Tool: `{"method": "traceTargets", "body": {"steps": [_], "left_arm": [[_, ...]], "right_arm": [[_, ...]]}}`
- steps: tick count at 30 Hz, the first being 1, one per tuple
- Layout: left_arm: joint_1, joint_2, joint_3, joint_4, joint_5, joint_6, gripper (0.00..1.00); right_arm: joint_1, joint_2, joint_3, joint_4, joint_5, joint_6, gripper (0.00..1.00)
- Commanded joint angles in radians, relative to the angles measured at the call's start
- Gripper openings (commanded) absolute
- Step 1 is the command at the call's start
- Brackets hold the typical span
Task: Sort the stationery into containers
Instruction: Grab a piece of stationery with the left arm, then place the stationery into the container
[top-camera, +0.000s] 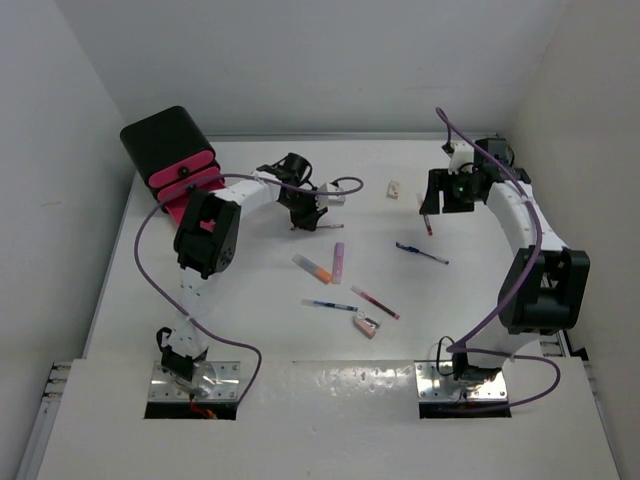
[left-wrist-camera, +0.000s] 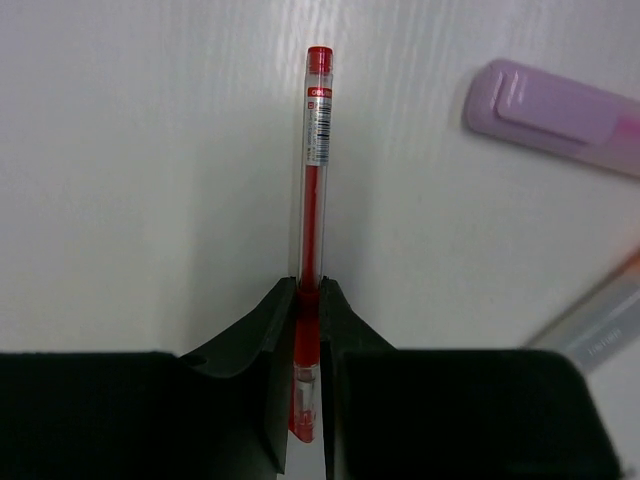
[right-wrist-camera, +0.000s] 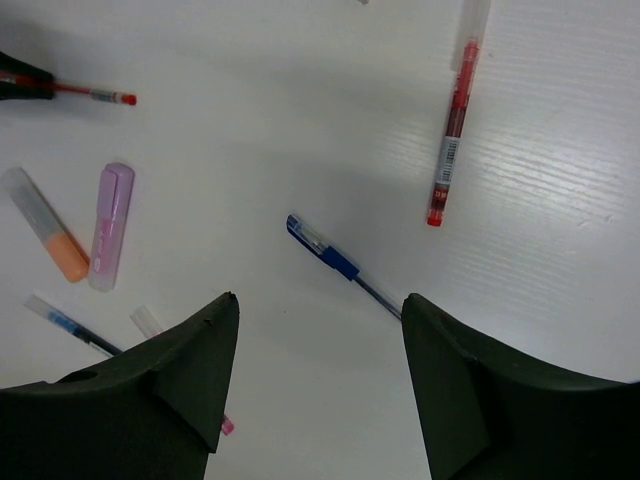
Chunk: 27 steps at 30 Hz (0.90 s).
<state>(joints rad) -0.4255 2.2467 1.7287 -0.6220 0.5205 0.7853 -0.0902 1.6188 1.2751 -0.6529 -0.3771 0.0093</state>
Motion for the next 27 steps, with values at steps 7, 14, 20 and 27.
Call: {"method": "traceTargets", "body": {"steps": [7, 14, 20, 27], "left_arm": [[0.201, -0.226, 0.078, -0.252, 0.167, -0.092, 0.00], [0.393, -0.400, 0.003, -0.297, 0.162, -0.118, 0.00], [0.542, -0.446, -0.093, -0.271, 0.110, -0.106, 0.00], [0.651, -0.389, -0.210, -0.222, 0.076, -0.054, 0.00]], "right_arm": [[0.024, 0.010, -0.007, 0.081, -0.048, 0.072, 0.66], [0.055, 0.032, 0.000, 0.078, -0.051, 0.075, 0.65], [0.061, 0.056, 0.030, 0.076, -0.052, 0.075, 0.65], [0.063, 0.073, 0.032, 0.076, -0.065, 0.069, 0.65]]}}
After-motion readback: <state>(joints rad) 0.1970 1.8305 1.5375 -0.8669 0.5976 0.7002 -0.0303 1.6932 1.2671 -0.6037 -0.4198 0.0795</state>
